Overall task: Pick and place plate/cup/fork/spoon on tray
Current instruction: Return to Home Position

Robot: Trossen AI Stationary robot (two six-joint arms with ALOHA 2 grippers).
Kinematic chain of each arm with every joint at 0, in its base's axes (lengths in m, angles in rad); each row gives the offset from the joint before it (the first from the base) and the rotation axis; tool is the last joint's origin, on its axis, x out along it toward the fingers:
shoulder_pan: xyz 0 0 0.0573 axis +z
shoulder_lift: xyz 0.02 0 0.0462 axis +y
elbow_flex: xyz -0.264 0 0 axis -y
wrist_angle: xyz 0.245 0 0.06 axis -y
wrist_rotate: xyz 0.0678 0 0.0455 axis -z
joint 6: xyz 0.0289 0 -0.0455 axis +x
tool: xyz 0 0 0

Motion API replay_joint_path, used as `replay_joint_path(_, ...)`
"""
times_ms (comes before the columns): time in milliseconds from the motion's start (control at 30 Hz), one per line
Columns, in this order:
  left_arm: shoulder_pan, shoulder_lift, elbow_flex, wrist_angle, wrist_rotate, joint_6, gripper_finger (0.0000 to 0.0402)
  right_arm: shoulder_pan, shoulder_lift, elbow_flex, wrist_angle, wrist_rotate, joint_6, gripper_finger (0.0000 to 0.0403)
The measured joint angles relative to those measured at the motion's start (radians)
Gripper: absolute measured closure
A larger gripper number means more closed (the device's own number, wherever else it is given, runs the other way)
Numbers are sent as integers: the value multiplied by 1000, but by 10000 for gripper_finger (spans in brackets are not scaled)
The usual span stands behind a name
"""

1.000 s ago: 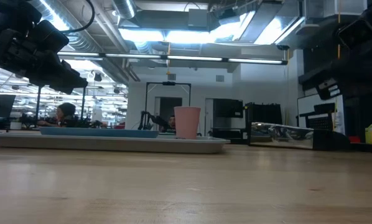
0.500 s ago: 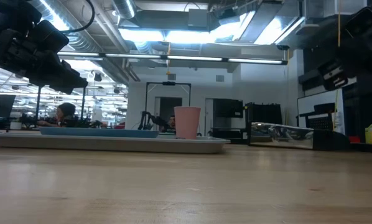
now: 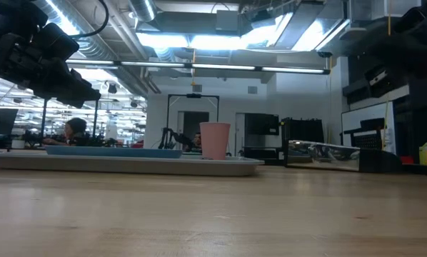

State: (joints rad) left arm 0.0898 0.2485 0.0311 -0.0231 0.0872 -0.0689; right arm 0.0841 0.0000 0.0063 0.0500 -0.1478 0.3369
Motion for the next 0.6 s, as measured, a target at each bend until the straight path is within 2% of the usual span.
replay_joint_path(600,0,0,0,0,0,0,401,-7,10,0,-4,-3,-1,341)
